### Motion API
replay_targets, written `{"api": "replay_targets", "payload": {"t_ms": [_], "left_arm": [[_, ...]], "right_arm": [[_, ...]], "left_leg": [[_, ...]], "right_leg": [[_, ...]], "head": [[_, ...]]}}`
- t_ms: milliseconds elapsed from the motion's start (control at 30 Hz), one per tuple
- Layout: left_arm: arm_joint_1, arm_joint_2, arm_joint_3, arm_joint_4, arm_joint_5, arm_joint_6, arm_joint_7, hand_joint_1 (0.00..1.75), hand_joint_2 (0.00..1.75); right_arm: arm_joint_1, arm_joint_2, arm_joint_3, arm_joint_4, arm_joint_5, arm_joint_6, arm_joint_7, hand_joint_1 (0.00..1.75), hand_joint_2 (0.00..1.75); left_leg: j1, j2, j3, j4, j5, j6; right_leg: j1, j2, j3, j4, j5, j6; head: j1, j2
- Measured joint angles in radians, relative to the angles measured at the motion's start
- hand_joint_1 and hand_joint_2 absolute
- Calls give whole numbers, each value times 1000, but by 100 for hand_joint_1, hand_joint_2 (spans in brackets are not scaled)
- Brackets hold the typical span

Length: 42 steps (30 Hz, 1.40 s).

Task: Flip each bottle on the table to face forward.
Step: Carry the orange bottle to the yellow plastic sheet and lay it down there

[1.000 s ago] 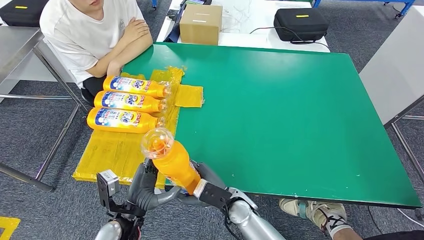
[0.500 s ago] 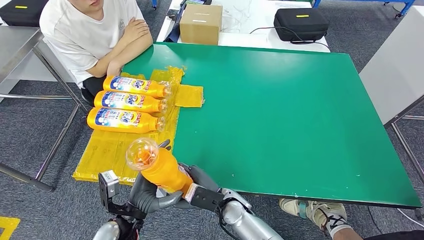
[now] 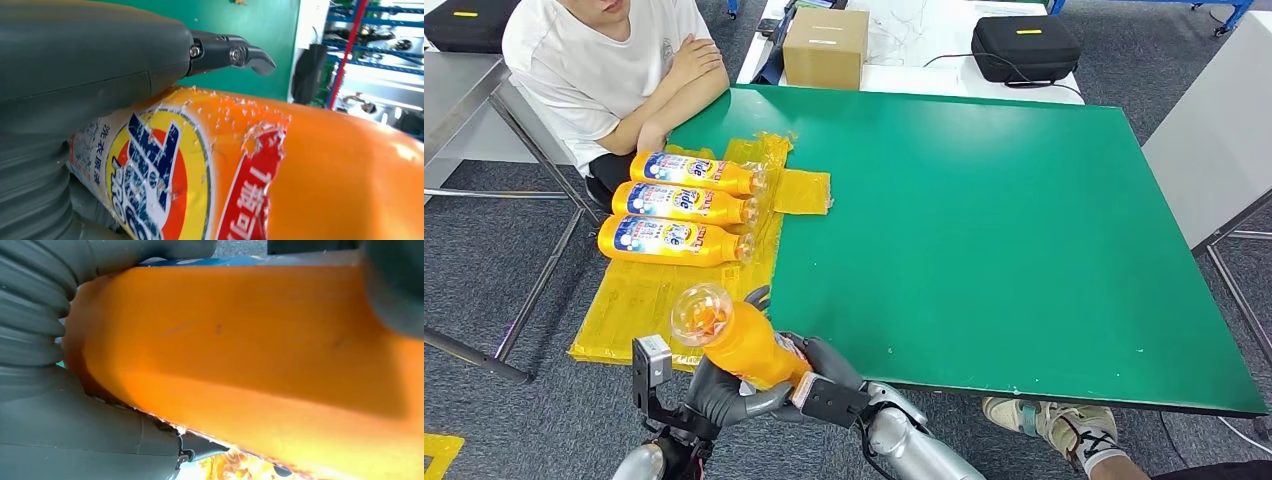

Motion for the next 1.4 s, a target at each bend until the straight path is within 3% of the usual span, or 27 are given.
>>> {"api": "replay_targets", "payload": {"t_ms": [33, 67, 233, 633, 767, 833, 867, 900, 967, 1000, 1033, 1400], "left_arm": [[0, 0, 0, 0, 2, -7, -7, 160, 175], [0, 0, 0, 0, 4, -13, -12, 175, 175], [-4, 0, 2, 6, 16, -48, -42, 175, 175], [-22, 2, 44, 39, 82, -245, -128, 175, 175], [-22, 5, 55, 40, 78, -284, -142, 175, 175], [-23, 6, 59, 42, 73, -290, -143, 175, 175], [-25, 6, 61, 45, 69, -291, -143, 175, 175], [-26, 6, 62, 47, 65, -291, -144, 175, 175], [-30, 6, 65, 51, 59, -291, -144, 175, 175], [-32, 6, 66, 53, 57, -291, -144, 175, 175], [-34, 6, 67, 55, 53, -290, -144, 175, 175], [-56, 8, 136, 66, -29, -216, -118, 175, 175]], "right_arm": [[-2, 2, -2, 5, -3, 10, 1, 175, 175], [-5, 3, -5, 9, -5, 20, 2, 175, 175], [-19, 12, -18, 26, -21, 54, -1, 175, 175], [-37, 24, -26, 30, -56, 113, -30, 170, 175], [-43, 28, -26, 30, -60, 121, -33, 130, 175], [-44, 28, -26, 31, -61, 122, -34, 127, 175], [-43, 29, -26, 31, -61, 122, -33, 106, 175], [-43, 29, -26, 31, -62, 122, -33, 74, 175], [-43, 29, -26, 31, -63, 122, -31, 10, 87], [-43, 30, -26, 32, -63, 122, -28, 0, 44], [-43, 30, -26, 32, -63, 121, -26, 0, 0], [-7, 52, -28, 33, -45, 41, 38, 0, 0]], "left_leg": [[0, 0, 0, 0, 0, 0], [0, 0, 0, 0, 0, 0], [0, 0, 0, 0, 0, 0], [0, 1, 0, 0, 0, 0], [0, 1, 0, 0, 0, 0], [0, 1, 0, 0, 0, 0], [0, 1, 0, 0, 0, 0], [0, 1, 0, 0, 0, 0], [0, 1, 0, 0, 0, 0], [0, 1, 0, 0, 0, 0], [0, 1, 0, 0, 0, 0], [0, 1, 0, 0, 0, 0]], "right_leg": [[0, 0, 0, 0, 0, 0], [0, 0, 0, 0, 0, 0], [0, 0, 0, 0, 0, 0], [0, 0, -1, 0, 0, 0], [0, 1, -1, 0, 0, 0], [0, 1, -1, 0, 0, 0], [0, 1, -1, 0, 0, 0], [0, 1, -1, 0, 0, 0], [0, 1, -1, 0, 0, 0], [0, 1, -1, 0, 0, 0], [0, 1, -1, 0, 0, 0], [0, 1, -2, 0, 0, 0]], "head": [[0, 0], [0, 0], [0, 0], [0, 0], [0, 0], [0, 0], [0, 0], [0, 0], [0, 0], [0, 0], [0, 0], [0, 0]]}}
